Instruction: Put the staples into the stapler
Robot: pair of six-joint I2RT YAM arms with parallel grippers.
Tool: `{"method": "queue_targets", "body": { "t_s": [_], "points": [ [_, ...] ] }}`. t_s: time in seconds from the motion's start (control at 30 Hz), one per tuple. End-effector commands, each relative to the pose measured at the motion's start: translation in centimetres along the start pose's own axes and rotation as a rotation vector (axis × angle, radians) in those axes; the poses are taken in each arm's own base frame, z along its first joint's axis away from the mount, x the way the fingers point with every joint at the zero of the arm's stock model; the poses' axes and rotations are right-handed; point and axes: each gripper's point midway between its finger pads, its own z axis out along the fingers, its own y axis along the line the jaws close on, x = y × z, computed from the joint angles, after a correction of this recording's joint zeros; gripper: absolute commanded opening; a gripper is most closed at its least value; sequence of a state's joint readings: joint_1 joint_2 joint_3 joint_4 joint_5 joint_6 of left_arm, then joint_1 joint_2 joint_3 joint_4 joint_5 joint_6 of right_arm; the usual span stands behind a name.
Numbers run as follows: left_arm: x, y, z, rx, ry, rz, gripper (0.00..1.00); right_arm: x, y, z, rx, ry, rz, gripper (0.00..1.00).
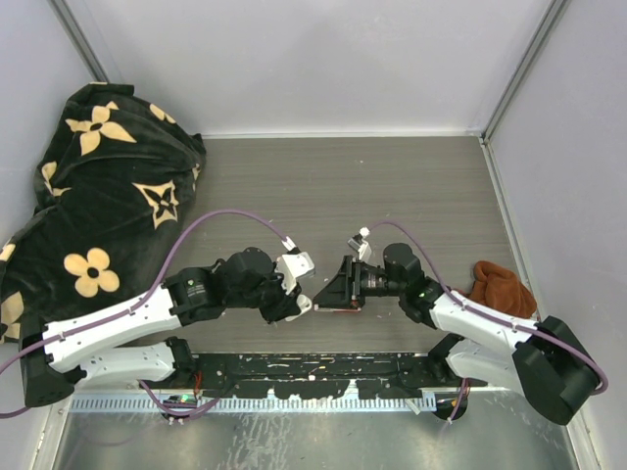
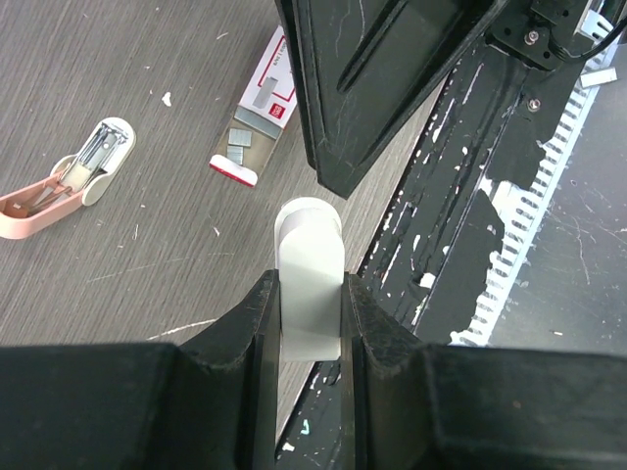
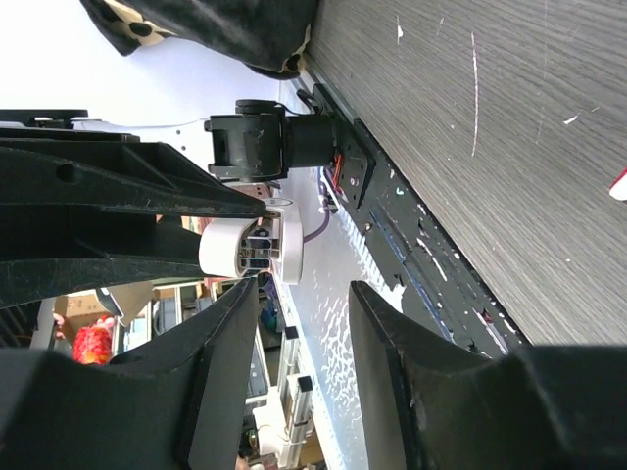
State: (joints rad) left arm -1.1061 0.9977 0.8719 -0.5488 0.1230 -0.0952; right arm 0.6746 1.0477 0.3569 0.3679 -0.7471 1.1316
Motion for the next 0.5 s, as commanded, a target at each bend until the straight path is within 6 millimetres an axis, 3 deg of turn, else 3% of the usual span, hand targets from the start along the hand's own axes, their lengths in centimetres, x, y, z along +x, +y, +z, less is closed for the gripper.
{"method": "queue_targets", "body": {
  "t_s": [0.0, 0.47],
  "points": [
    [-2.33, -0.45, -0.52, 0.017, -0.102, 0.027, 0.00, -0.01, 2.56, 0.35, -0.096, 0.013, -0.052, 0.47],
    [-2.59, -1.01, -0.67, 0.046, -0.122, 0.027, 0.00, 0.47, 1.68, 1.28, -0.095, 0.014, -0.017, 0.34]
  ]
}}
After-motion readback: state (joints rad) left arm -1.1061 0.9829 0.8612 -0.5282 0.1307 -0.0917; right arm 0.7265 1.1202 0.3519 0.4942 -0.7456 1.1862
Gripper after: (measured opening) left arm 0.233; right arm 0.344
